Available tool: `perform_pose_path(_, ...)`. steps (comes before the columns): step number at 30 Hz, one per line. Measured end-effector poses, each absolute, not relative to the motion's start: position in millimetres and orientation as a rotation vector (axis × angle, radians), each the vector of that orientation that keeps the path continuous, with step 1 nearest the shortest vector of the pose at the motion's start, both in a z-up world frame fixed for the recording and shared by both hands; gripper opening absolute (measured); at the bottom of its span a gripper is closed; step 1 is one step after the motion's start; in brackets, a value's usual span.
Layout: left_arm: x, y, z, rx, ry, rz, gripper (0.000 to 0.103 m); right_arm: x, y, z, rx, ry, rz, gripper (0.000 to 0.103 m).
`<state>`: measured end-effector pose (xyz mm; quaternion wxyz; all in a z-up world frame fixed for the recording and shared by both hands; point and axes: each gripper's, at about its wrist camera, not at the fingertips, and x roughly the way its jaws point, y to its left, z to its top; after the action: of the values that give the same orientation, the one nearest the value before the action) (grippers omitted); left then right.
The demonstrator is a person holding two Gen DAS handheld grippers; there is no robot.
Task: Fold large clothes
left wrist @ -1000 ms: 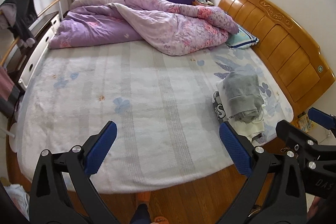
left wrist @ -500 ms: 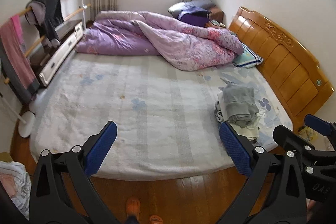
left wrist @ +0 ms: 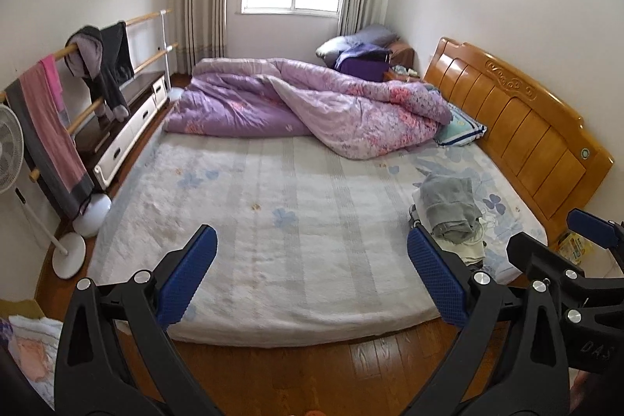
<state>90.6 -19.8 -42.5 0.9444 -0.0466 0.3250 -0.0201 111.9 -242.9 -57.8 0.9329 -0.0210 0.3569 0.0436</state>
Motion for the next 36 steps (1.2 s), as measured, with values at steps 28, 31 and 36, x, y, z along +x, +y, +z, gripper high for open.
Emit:
perform_pose_path(28, 4, 64, 42, -0.025, 0.443, -0.084, 0.098, 36, -173, -4, -0.029, 0.556, 0.016, 0.095)
perform_pose_path(31, 4, 63, 45, -0.012, 0.428, -0.085, 0.098, 36, -174, -3, -0.027, 0.552, 0.009, 0.095)
perform_pose_path(36, 12, 64, 45, -0.024, 0.437, -0.105, 0.098, 35, -174, -2, -0.034, 0.549, -0.007, 0.095)
